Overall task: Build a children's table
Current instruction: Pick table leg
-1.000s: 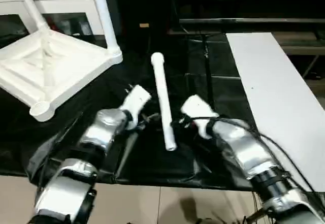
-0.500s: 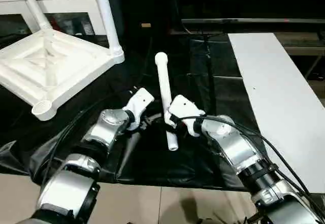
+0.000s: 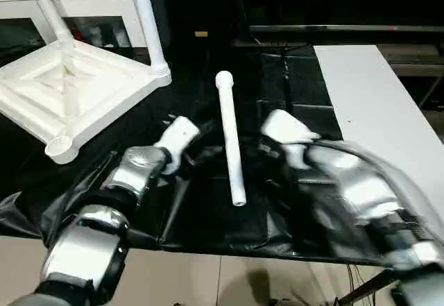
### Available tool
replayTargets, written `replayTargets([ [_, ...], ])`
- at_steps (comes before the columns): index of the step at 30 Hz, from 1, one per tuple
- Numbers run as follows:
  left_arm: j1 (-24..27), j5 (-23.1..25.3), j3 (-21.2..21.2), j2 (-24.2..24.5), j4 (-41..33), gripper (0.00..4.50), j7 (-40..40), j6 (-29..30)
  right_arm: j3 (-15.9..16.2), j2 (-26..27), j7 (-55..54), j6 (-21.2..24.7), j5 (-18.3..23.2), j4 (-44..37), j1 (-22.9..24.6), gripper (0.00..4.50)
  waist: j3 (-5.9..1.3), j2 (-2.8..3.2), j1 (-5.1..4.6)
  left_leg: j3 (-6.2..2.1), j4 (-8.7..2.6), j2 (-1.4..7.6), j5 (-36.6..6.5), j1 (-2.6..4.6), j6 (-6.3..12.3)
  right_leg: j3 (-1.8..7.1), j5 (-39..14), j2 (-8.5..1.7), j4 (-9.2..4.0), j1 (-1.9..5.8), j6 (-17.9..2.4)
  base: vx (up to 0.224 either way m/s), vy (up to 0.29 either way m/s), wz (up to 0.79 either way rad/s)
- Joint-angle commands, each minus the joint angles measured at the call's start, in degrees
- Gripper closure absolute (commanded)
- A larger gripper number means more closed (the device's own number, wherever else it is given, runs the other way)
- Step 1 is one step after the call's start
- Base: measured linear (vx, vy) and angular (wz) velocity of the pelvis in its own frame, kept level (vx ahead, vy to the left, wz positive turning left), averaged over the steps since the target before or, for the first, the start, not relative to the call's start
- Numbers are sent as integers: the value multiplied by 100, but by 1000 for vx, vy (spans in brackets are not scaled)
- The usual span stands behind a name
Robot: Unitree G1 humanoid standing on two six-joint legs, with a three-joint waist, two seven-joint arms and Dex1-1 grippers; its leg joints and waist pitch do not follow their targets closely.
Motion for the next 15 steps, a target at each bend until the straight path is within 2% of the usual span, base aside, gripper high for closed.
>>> replayTargets([
  [1, -137, 30, 30, -20, 98, 1, 110, -100, 121, 97, 15, -19, -52, -118, 8, 61, -425, -8, 25, -121, -510, 348, -553, 22, 633, 161, -212, -328, -267, 369, -1931, 0, 0, 0],
  [2, -172, 9, 56, -51, 132, 1, 143, -120, 137, 146, 3, 11, -37, -130, 6, 61, -422, -32, 16, -122, -517, 355, -586, 17, 643, 160, -233, -325, -273, 371, -1944, 0, 0, 0],
  [5, -310, 2, 93, -189, 291, 1, 207, -247, 275, 305, 20, 54, -7, -156, -34, 61, -411, -33, 7, -122, -532, 358, -733, 28, 607, 161, -391, -312, -286, 359, -1930, 0, 0, 0],
  [11, -410, 246, -72, -296, 543, 1, 327, -286, 412, 370, 117, -14, -145, -143, -61, 61, -412, -29, 12, -129, -533, 367, -665, 23, 610, 166, -268, -322, -274, 363, -1921, 0, 0, 0],
  [12, -424, 285, -104, -307, 584, 1, 339, -295, 416, 368, 118, -25, -160, -143, -63, 61, -416, -61, 11, -126, -533, 366, -659, 23, 615, 167, -272, -321, -282, 365, -1908, 0, 0, 0],
  [15, -447, 309, -113, -321, 680, 1, 389, -299, 389, 336, 106, -24, -149, -157, -92, 61, -409, -40, 16, -129, -538, 372, -698, 29, 603, 171, -326, -327, -283, 363, -1919, 0, 0, 0],
])
